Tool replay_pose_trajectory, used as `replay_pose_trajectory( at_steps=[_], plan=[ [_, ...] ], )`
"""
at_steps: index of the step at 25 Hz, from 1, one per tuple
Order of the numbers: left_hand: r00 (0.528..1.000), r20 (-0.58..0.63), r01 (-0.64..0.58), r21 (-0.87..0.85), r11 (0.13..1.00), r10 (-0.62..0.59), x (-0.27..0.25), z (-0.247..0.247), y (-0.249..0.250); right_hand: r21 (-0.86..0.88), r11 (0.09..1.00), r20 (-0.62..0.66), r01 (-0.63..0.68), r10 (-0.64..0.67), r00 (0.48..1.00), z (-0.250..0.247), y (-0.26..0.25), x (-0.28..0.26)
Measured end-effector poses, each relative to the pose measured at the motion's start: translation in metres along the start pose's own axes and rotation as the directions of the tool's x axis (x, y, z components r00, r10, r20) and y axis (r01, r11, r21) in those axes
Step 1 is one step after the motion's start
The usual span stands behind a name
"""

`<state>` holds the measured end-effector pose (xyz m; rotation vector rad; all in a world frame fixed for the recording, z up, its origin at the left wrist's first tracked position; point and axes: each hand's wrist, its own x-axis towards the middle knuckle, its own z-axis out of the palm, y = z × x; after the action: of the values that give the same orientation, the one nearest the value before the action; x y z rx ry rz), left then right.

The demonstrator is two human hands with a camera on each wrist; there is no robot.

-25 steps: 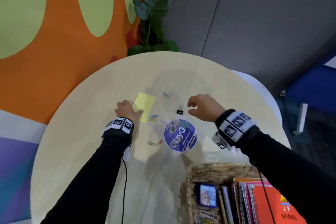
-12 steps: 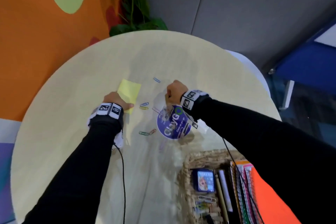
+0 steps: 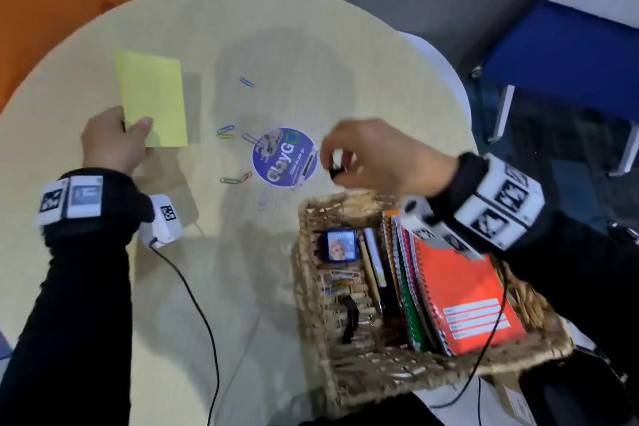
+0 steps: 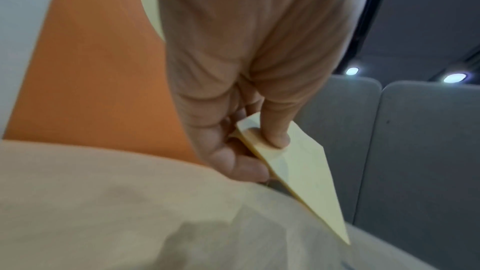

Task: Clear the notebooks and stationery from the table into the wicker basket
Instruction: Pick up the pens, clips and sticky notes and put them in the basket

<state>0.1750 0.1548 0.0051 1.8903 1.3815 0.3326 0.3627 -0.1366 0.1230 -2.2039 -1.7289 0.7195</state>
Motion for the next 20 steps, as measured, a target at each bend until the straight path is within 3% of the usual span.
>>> replay_pose_trajectory(
  at_steps=[2, 4, 8, 12, 15, 18, 20],
  plan=[
    [0.996, -0.043, -0.088, -0.241, 0.966, 0.08, -0.036, -0.014, 0.003, 0.016, 1.0, 0.213, 0.021, -0.024, 0.977, 0.026, -0.003, -0.052],
    [0.984, -0.064, -0.176, -0.33, 0.927, 0.164, -0.079, -0.025, 0.007, -0.029, 0.998, 0.394, 0.049, -0.034, 0.918, 0.058, -0.002, -0.085],
    [0.97, -0.059, -0.241, -0.27, 0.932, 0.234, -0.166, -0.028, -0.002, -0.12, 0.981, 0.528, 0.151, -0.066, 0.847, 0.116, -0.009, -0.109],
    [0.954, 0.044, -0.288, -0.131, 0.949, 0.296, -0.23, -0.013, 0.006, -0.286, 0.902, 0.608, 0.323, -0.09, 0.789, 0.155, -0.018, -0.103],
    [0.874, 0.113, -0.475, -0.005, 0.88, 0.472, -0.255, -0.001, 0.046, -0.347, 0.88, 0.599, 0.325, -0.058, 0.799, 0.16, -0.023, -0.103],
    [0.735, 0.226, -0.671, 0.102, 0.734, 0.64, -0.254, 0.023, 0.091, -0.317, 0.922, 0.522, 0.224, -0.028, 0.852, 0.146, -0.027, -0.114],
    [0.707, 0.373, -0.702, 0.266, 0.661, 0.601, -0.248, 0.049, 0.119, -0.252, 0.957, 0.393, 0.142, -0.033, 0.919, 0.132, -0.024, -0.13]
  ],
)
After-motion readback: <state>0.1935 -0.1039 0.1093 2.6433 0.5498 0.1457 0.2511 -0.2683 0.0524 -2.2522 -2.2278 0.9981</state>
